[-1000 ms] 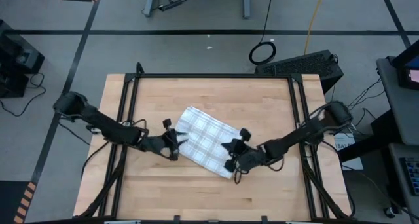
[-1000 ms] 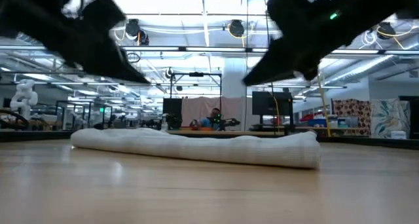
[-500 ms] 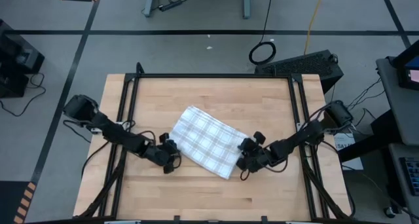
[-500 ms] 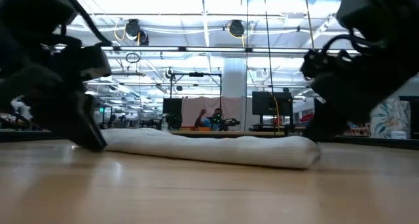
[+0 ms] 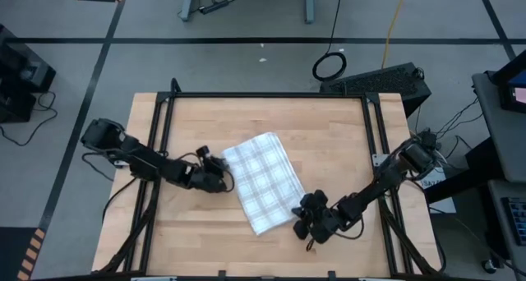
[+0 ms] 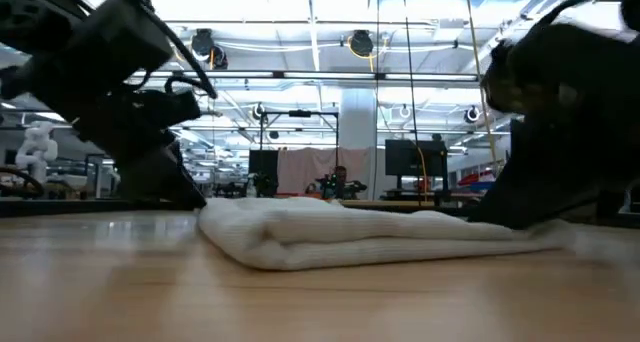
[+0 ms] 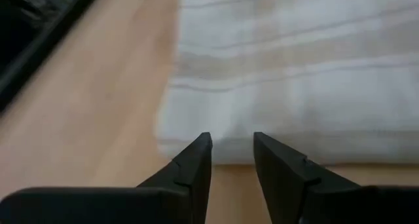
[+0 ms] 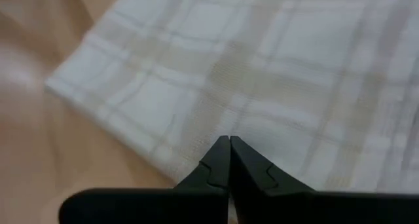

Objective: Roll towel
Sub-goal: Roll the towel

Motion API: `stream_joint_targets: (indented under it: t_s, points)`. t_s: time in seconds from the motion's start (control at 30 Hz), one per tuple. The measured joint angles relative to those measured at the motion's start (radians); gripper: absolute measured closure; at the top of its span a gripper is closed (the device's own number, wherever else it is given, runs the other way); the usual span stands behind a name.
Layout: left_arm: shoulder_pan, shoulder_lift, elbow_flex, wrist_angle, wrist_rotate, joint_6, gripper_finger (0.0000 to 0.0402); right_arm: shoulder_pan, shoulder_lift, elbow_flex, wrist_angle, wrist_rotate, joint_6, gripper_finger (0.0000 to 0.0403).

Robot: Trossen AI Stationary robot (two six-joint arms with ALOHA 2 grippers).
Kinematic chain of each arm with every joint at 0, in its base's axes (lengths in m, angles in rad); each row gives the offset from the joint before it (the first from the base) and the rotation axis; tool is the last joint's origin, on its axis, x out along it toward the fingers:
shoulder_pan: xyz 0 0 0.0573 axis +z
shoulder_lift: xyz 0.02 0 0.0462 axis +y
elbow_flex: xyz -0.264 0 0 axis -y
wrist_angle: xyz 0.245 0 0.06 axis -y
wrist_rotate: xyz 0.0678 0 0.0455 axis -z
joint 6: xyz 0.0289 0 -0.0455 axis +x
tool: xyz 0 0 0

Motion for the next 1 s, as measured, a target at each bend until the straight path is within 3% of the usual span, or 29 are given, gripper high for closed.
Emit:
stream_joint_targets:
  t_s: [0.2, 0.37, 0.43, 0.5, 0.7, 0.87, 1.0]
  points:
    - [0.015, -0.090, 0.058, -0.003, 0.039, 0.116, 0.0281, -0.009, -0.069, 0.069, -0.050, 0.078, -0.160, 0.0403]
    - [-0.045, -0.183, 0.085, 0.015, 0.295, 0.016, 0.0281, -0.011, -0.167, 0.099, -0.236, 0.078, -0.376, 0.0403]
    - [-0.073, -0.181, 0.084, 0.002, 0.385, -0.070, 0.0281, -0.011, -0.174, 0.094, -0.315, 0.079, -0.391, 0.0403]
    - [-0.107, -0.159, 0.076, 0.001, 0.407, -0.130, 0.0281, -0.008, -0.167, 0.089, -0.348, 0.074, -0.361, 0.0403]
    - [-0.137, -0.001, 0.072, 0.015, 0.358, -0.180, 0.0282, 0.002, -0.083, 0.061, -0.345, -0.026, -0.172, 0.0403]
    - [-0.100, 0.094, 0.079, 0.015, 0.235, -0.171, 0.0282, 0.024, -0.001, 0.066, -0.201, -0.117, -0.140, 0.0403]
    - [-0.053, 0.108, 0.077, 0.015, 0.115, -0.086, 0.0282, 0.039, 0.027, 0.067, -0.087, -0.126, -0.106, 0.0403]
